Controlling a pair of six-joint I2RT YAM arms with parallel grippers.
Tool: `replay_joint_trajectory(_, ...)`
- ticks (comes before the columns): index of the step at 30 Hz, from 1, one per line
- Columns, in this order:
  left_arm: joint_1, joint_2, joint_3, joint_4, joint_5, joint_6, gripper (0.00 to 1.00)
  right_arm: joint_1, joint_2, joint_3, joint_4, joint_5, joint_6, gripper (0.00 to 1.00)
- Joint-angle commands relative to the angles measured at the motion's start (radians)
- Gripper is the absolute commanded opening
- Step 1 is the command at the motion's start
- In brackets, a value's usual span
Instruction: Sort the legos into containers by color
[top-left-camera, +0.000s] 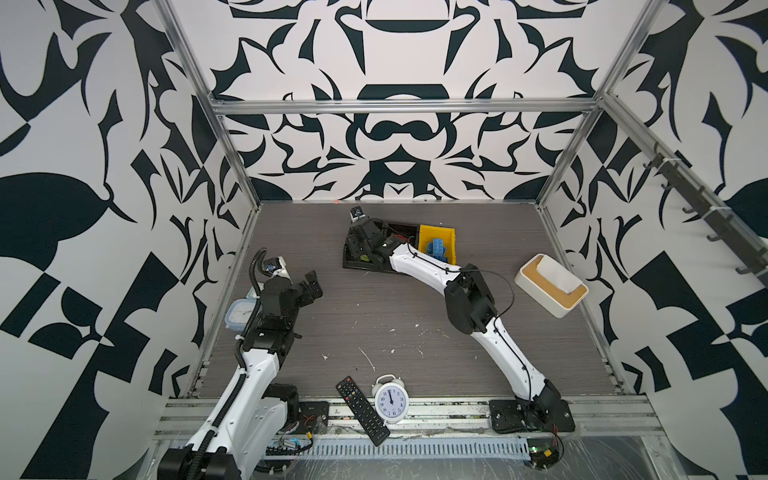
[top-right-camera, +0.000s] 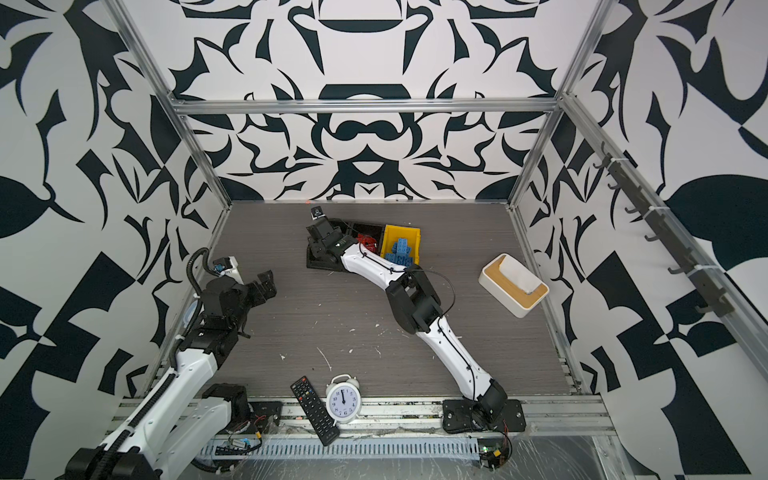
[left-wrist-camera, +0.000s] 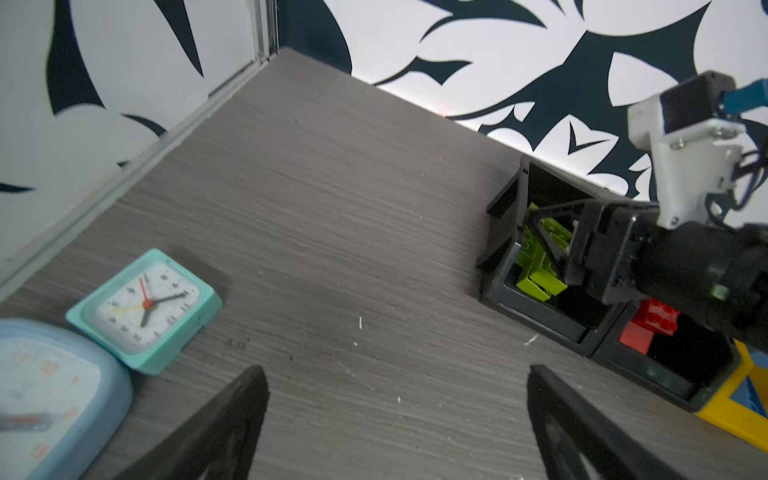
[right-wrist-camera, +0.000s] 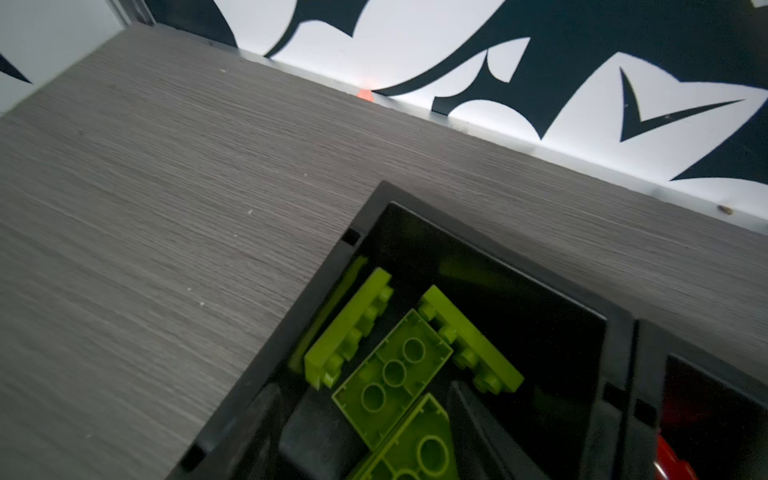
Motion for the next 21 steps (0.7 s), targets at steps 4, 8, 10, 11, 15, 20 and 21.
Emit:
replay_joint_trajectory(4, 0.003, 0.126, -0.167, 0.487, -0.126, 0.226, 1.00, 0.059, -0.581, -0.521, 0.255, -0.047, -0.024, 0.70)
replay_joint_trajectory(8, 0.002, 0.276, -0.185, 0.666, -0.120, 0.278, 1.00, 0.031, -1.018, -0.905, 0.251, 0.087, -0.025, 0.75)
replay_joint_trajectory(10, 0.004, 0.365, -0.166, 0.723, -0.118, 0.310, 1.00, -0.028, -1.233, -1.062, 0.186, 0.137, -0.003, 0.76)
replay_joint_trajectory(11, 0.004, 0.411, -0.154, 0.760, -0.114, 0.321, 1.00, -0.063, -1.347, -1.141, 0.150, 0.176, 0.003, 0.77)
replay_joint_trajectory(15, 0.010, 0.594, -0.138, 0.902, -0.067, 0.341, 1.00, -0.240, -1.688, -1.413, 0.062, 0.360, -0.074, 0.90)
replay_joint_trajectory(20, 0.018, 0.742, -0.137, 1.044, -0.013, 0.360, 1.00, -0.484, -1.775, -1.703, 0.272, 0.266, -0.147, 1.00)
replay_joint_trajectory(21, 0.017, 0.759, -0.131, 1.061, -0.004, 0.376, 1.00, -0.514, -1.745, -1.754, 0.358, 0.235, -0.158, 1.00)
